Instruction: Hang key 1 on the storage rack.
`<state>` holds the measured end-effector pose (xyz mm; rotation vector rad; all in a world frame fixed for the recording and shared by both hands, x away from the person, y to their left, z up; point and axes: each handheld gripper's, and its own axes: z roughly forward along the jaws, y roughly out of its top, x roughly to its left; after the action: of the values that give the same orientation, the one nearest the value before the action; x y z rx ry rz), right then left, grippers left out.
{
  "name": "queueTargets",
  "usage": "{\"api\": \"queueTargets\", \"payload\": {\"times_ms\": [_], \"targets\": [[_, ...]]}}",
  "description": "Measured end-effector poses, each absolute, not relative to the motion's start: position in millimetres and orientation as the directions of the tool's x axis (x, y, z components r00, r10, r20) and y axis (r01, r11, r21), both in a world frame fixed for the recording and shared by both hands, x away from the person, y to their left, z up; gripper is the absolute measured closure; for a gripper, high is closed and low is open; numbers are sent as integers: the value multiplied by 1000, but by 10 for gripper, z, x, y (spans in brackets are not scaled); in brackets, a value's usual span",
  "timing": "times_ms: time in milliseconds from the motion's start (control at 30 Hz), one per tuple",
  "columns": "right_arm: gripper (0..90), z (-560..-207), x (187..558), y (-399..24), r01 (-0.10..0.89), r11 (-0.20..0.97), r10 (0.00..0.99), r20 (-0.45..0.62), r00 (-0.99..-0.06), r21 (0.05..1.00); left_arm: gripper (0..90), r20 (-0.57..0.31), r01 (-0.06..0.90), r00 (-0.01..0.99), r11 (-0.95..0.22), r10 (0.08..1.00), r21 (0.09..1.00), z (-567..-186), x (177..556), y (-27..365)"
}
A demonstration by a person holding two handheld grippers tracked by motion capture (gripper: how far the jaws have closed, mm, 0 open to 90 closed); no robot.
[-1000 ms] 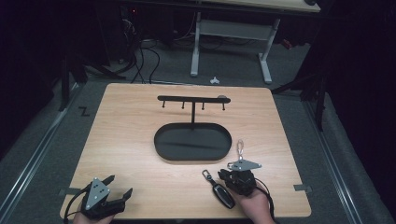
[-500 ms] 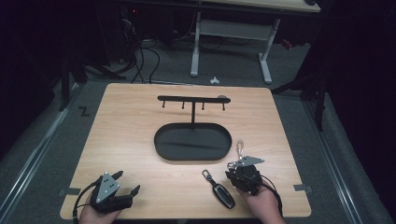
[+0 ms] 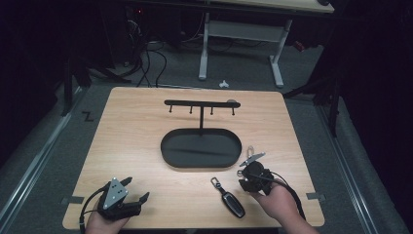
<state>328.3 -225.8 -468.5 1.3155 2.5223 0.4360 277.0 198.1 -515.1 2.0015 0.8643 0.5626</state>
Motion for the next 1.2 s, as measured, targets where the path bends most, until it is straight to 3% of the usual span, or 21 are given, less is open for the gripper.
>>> {"api": "queueTargets", "payload": {"times_ms": [400,667,833,1100,1167,1200], "targets": [[598,-4585,3403,-2238,809,540,839,-71,-539,232,205,67,352,670,-395,739,849,-5144,2764,1963],[573,-4495,3514,-2249,804,584,811,-41,-584,108,205,63,354,675,-397,735,847,-5145,2776,1958],[531,-4466,3489,-2211,778,617,787,-83,-611,118,205,60,355,674,-394,737,848,-5143,2780,1968],[493,-4491,3483,-1990,801,592,805,-20,-593,90,203,57,355,669,-386,741,851,-5126,2782,1976],[490,-4546,3558,-1959,748,654,754,-12,-657,117,203,43,362,664,-371,747,855,-5115,2781,1992],[488,-4528,3498,-1873,834,547,835,17,-550,73,203,43,362,664,-371,747,855,-5115,2781,1992]]}}
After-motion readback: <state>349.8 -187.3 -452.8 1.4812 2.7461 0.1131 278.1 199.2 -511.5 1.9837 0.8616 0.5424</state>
